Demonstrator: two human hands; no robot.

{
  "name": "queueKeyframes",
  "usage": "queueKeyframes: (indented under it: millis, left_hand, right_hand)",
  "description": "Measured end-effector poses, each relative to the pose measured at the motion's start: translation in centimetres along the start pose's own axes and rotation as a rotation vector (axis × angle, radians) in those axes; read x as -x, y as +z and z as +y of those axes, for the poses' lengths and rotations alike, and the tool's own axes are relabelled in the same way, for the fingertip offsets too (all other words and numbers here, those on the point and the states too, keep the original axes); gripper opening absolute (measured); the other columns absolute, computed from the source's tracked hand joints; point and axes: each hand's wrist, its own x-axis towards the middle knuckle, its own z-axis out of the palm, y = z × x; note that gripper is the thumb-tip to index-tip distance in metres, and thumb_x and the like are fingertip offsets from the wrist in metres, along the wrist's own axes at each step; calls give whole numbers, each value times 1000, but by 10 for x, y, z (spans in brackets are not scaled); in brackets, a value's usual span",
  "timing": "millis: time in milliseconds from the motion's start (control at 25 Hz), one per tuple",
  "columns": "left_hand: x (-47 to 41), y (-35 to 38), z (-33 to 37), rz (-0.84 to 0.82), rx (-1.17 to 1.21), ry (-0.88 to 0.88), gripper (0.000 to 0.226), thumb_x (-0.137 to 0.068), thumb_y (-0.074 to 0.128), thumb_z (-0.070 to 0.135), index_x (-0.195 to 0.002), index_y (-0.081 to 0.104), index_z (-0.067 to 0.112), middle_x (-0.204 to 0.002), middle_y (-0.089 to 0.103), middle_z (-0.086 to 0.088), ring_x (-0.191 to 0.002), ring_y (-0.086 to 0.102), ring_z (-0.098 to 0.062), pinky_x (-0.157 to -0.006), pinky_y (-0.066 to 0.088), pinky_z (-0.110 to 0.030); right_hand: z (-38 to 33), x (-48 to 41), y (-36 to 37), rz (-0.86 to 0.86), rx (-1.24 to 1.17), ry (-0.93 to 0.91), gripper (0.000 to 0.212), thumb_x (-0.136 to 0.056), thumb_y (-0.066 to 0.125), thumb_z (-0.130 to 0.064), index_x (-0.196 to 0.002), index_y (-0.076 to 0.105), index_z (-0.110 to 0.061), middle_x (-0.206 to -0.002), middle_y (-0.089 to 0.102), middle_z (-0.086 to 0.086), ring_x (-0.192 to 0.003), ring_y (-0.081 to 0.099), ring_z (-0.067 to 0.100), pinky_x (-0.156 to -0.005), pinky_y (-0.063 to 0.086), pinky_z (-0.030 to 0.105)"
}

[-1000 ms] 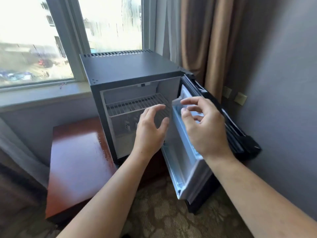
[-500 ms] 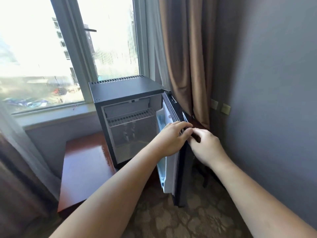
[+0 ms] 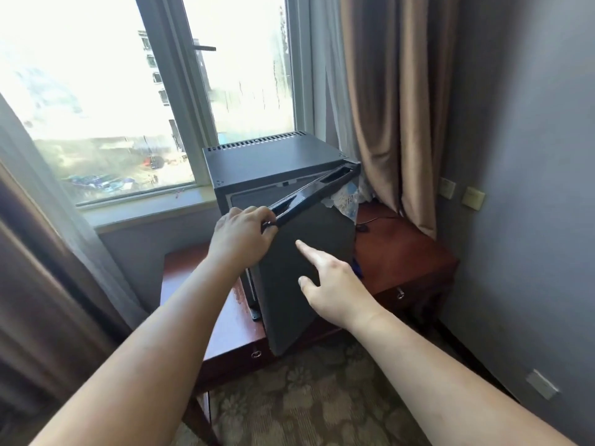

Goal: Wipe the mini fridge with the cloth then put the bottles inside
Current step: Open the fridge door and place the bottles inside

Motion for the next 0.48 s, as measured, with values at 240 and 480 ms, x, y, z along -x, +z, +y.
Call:
queueKeyframes:
  millis: [240,480]
  left_hand:
    - [-58,25,-64,95,52,-43,27,-102,48,37,-126,57,34,-134,62,9,-133,45,-22,-113,32,-43]
    - [-101,54,-111,285,205,31,22,-95,59,18,-108,66,34,-113,69,18,-119,55,-17,-107,37,-38]
  right_hand:
    - [-5,-106,16,36,87,-37,64,-97,57,-23,-158,37,-27,-167,33,0,-155,27,17,-126,25,32]
    - [-6,-200,29,49,194,-50,62,-97,56,-28,-157,39,-28,-163,39,-4,-152,33,17,-124,32,44]
